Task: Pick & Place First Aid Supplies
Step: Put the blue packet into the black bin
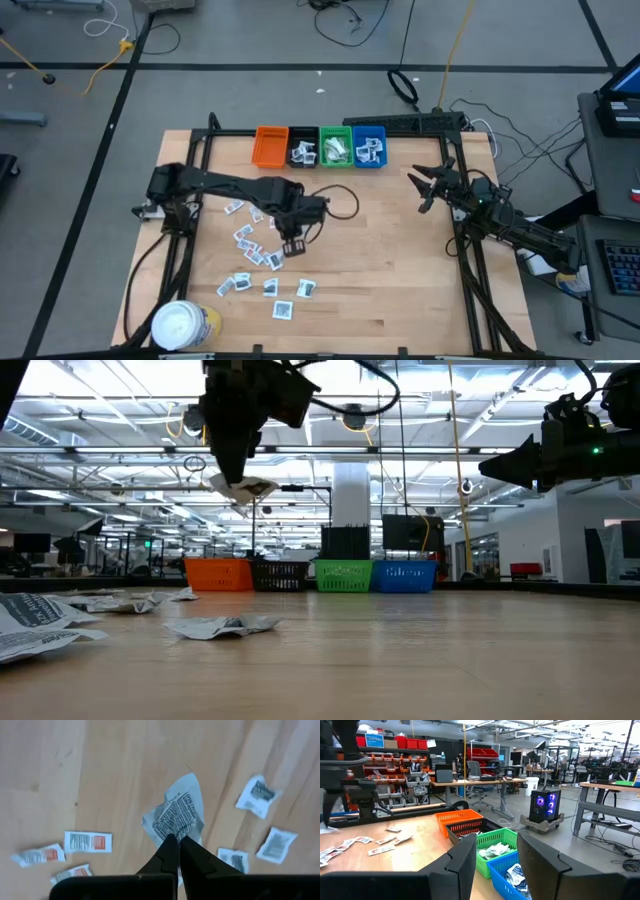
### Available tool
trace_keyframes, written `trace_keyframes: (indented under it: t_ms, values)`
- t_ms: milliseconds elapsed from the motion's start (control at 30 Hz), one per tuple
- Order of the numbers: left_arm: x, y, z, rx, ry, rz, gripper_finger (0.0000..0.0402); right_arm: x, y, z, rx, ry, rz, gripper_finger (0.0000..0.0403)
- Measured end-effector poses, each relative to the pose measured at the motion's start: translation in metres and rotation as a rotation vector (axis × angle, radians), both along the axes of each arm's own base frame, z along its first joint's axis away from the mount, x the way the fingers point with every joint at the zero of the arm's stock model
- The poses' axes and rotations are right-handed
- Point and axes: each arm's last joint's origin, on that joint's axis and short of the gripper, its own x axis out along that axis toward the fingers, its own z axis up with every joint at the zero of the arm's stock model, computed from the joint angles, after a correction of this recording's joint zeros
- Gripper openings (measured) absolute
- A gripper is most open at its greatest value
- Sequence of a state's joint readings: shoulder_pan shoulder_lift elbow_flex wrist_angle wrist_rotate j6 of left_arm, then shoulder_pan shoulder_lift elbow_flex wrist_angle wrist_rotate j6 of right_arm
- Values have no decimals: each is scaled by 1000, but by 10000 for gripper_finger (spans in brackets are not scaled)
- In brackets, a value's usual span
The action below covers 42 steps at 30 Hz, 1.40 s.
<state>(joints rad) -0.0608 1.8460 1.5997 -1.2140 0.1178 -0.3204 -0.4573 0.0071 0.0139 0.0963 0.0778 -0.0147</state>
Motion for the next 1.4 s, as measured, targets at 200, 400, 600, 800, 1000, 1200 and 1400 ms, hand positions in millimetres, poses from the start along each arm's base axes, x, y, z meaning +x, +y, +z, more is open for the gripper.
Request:
trace_keyframes:
  t_ms: [200,400,600,800,1000,1200,1400]
  values:
    - [1,34,0,-44,11,175,3,0,0,0,0,0,0,139]
    - [-7,91,0,-68,25,331,3,0,0,0,0,0,0,139]
    - [-24,146,0,-69,34,462,3,0,0,0,0,0,0,139]
    - [-47,188,0,-75,64,561,3,0,0,0,0,0,0,139]
    - [-66,216,0,-81,75,651,3,0,0,0,0,0,0,139]
    - [-69,236,4,-77,60,699,3,0,0,0,0,0,0,139]
    - [-59,264,3,-78,122,710,3,0,0,0,0,0,0,139]
